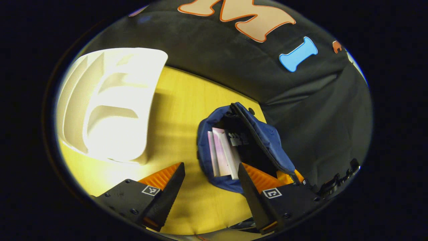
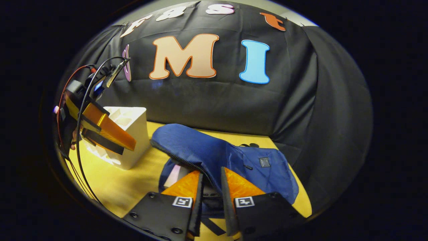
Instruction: Open the schoolbag, grab two books from the bookshelf and put them into the schoolbag.
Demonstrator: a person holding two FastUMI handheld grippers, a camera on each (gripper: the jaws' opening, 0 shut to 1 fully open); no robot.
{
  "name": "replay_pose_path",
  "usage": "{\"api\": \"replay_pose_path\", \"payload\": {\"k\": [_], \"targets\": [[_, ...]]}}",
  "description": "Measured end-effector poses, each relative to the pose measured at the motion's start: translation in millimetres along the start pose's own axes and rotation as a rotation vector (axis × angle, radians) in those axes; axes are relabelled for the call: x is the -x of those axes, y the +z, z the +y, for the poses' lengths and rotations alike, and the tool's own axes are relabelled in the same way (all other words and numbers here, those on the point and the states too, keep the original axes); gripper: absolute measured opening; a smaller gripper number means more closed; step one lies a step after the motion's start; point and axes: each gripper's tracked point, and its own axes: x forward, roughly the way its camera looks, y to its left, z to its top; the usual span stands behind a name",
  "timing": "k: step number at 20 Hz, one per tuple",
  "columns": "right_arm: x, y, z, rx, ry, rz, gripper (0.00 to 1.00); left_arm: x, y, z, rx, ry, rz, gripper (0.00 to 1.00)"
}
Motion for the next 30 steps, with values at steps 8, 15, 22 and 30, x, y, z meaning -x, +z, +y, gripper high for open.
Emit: {"api": "replay_pose_path", "payload": {"k": [8,15,22,30], "targets": [[37,59,62,-0.088,0.101,-0.109,0.85,86,19,41,-0.052,0.092,-0.138,0.93],[57,151,106,-0.063,0.107,-0.314,0.93,165,87,48,-0.206,0.163,-0.446,0.93],[70,198,123,-0.069,0.101,-0.420,0.92,220,142,41,-0.466,0.235,-0.735,0.92],[88,212,157,-0.074,0.101,-0.481,0.92,231,140,32,-0.507,0.195,-0.714,0.92]]}}
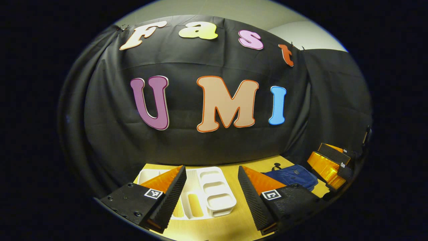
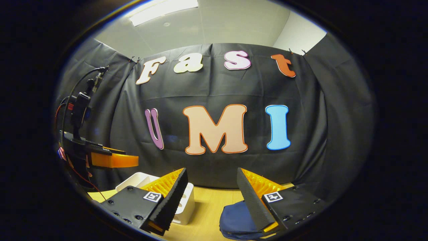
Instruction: Open the schoolbag, grab two books from the bookshelf and put them into the schoolbag.
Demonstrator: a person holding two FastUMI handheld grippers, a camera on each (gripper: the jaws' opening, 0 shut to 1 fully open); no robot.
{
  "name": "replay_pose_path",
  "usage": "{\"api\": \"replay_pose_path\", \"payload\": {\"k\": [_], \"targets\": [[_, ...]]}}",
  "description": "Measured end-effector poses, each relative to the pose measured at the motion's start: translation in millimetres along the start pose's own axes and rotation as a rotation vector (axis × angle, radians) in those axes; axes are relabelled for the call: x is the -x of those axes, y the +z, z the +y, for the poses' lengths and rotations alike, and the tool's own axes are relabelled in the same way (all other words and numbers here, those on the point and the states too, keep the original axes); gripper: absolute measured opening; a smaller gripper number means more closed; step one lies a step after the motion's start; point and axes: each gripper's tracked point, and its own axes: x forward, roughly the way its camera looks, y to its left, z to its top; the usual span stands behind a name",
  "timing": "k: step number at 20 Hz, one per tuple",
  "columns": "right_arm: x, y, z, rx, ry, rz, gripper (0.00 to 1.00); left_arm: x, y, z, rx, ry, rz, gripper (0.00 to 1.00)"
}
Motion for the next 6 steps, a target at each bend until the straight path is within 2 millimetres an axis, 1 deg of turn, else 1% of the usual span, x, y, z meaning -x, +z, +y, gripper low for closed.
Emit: {"api": "replay_pose_path", "payload": {"k": [5,6], "targets": [[15,-7,17,0.002,-0.024,0.011,0.92,4,-18,-5,0.072,-0.065,0.081,0.91],[20,-9,20,0.001,-0.030,0.013,0.94,8,-20,-4,0.085,-0.073,0.096,0.88]]}}
